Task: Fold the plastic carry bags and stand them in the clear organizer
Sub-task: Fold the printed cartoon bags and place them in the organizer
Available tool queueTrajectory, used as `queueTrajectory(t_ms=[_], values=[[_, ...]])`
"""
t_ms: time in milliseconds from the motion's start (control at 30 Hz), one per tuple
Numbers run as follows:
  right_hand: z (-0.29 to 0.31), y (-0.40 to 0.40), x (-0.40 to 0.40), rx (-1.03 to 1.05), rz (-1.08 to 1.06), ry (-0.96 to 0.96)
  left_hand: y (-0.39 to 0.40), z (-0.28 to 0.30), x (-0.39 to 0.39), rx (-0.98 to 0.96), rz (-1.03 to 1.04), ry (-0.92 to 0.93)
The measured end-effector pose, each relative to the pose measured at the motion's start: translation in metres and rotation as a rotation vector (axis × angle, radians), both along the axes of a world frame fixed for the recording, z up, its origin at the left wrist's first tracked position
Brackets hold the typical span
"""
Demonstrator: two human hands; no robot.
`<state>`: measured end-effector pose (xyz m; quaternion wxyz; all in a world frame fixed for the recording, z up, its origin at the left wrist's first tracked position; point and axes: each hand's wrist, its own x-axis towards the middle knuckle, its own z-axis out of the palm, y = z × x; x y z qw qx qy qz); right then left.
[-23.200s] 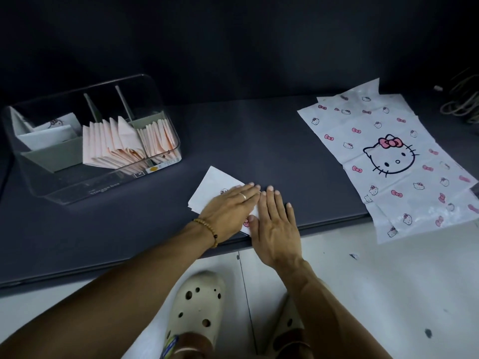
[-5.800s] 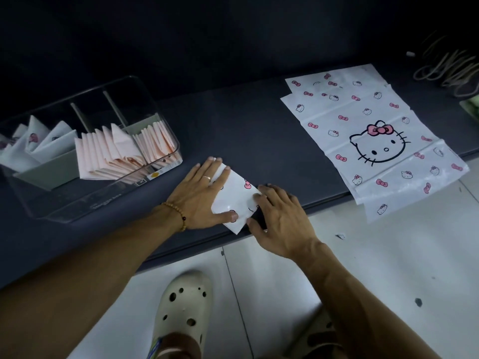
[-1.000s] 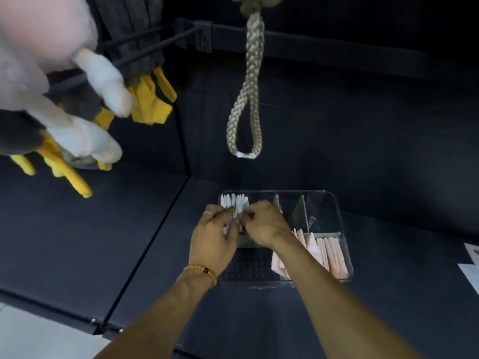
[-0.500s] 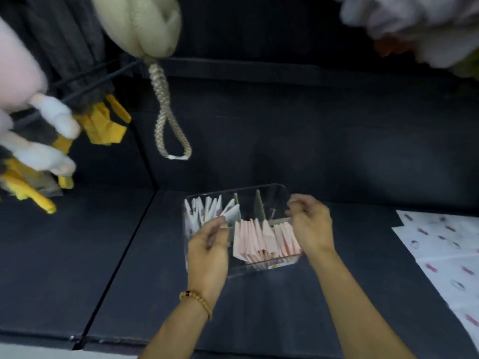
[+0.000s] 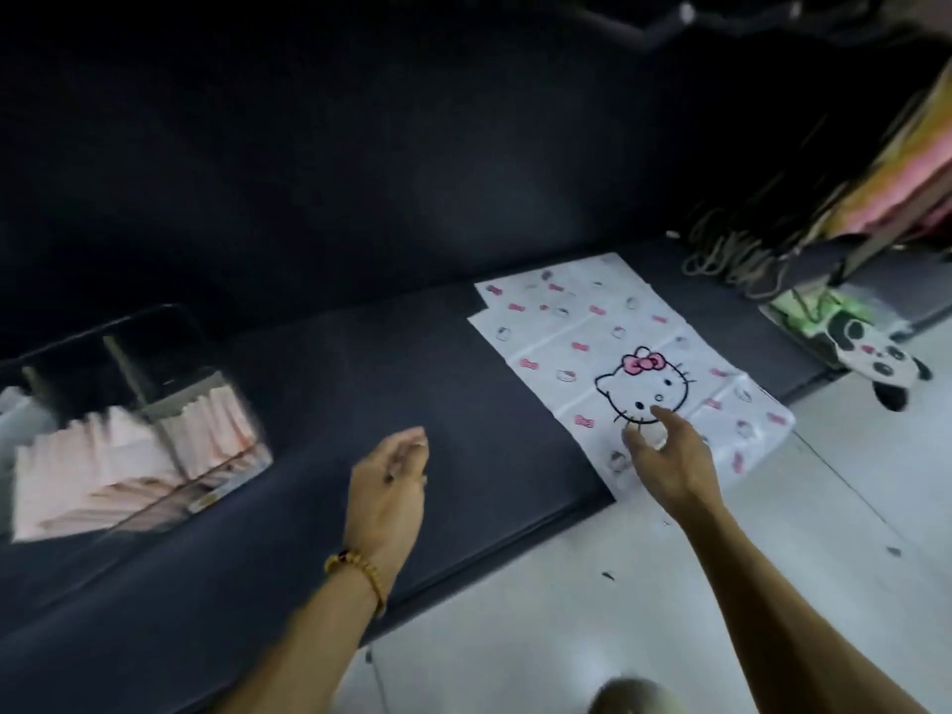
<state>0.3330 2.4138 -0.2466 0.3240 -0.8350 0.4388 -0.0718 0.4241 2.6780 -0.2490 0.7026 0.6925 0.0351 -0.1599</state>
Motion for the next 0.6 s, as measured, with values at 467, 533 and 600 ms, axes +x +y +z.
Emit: queueTrajectory(t_ms=[467,533,600], values=[[-0.035,-0.032,-0.018,-0.335,0.274,0.051,-0.091,-0.010,-0.011,0.261,-0.371,-0.091],[-0.025,-0.012,-0.007,-0.289,0.320,-0.039,-0.089,-0.010,-0.015,0.296,-0.400,-0.065],[-0.017,0.020,0.009,-0.167,0.355,-0.162,-0.084,-0.008,-0.015,0.263,-0.430,0.026]])
